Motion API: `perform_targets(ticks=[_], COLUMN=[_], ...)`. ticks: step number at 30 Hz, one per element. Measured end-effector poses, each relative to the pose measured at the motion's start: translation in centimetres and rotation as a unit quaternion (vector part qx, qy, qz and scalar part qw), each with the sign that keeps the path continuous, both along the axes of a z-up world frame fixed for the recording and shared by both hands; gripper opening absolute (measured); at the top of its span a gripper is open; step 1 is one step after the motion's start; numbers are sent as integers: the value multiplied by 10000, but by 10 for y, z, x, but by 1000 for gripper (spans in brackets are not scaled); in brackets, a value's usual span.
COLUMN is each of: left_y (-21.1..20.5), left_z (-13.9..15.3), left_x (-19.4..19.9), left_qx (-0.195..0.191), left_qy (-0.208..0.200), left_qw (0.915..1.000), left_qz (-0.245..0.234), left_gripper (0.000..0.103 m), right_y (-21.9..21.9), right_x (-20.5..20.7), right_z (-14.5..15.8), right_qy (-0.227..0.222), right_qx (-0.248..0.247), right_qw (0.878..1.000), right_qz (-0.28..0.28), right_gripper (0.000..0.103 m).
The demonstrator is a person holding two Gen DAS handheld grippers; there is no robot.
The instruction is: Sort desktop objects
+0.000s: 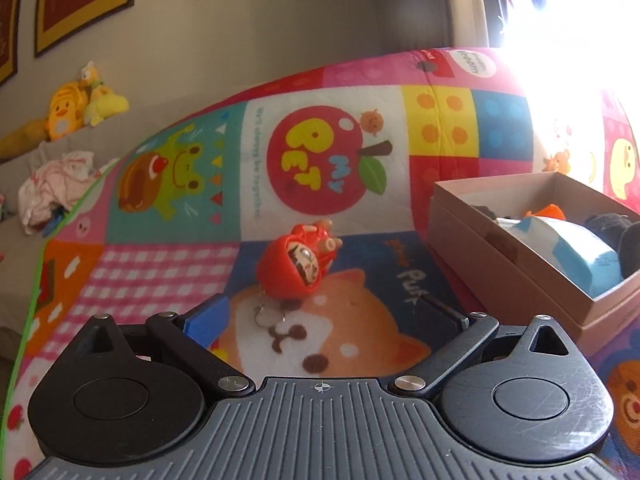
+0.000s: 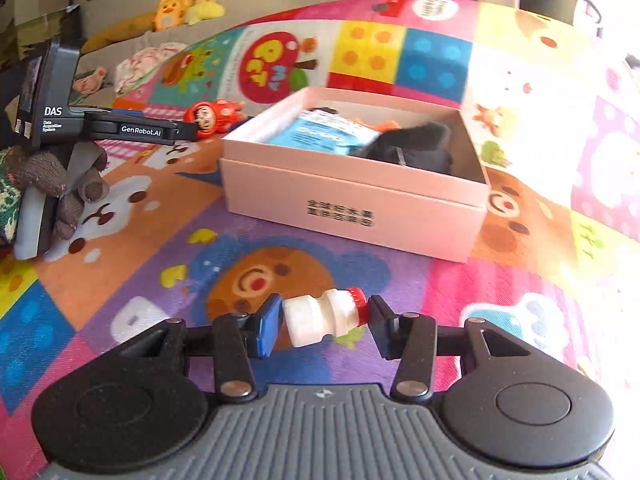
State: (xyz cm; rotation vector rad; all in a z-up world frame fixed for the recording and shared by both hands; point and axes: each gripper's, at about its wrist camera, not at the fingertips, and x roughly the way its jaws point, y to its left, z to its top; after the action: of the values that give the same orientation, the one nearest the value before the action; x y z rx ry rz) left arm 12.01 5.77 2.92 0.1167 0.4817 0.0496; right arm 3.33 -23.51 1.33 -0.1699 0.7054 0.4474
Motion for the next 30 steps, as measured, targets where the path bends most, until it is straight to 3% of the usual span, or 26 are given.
perform_targets(ticks=[4,7,8,12,14,19,23,30], left_y=[-1,5,7,11,11,5,-8,-54], left_z=[-9,-16,-18,-19,-19,-14,-7,-7], left_x=[55,77,81,87,84,48,-14,-101], left_qx=[453,415,355,284,254,211,-23,-488], left_qy=[216,457,547,713,722,735,810,1038], left_qw=[9985,9972,9969,9960,9959,9970,9959,9807], left_qz=[208,414,436,461,473,106,-404,-1584], left_gripper=[102,101,98,60,59,59,59,59], right_y=[-16,-18,-17,-19,-20,-22,-22,-26], right_x=[3,5,5,8,10,10,11,10], right_z=[-6,-11,-11,-12,-13,-13,-12,-11], right_qy=[51,41,39,109,140,148,152,99], right_qx=[192,338,346,435,481,531,526,575], right_qw=[9996,9991,9990,9983,9979,9969,9967,9954], right_qz=[-218,-270,-278,-384,-419,-558,-600,-762], right_gripper=[50,70,76,86,91,99,103,103])
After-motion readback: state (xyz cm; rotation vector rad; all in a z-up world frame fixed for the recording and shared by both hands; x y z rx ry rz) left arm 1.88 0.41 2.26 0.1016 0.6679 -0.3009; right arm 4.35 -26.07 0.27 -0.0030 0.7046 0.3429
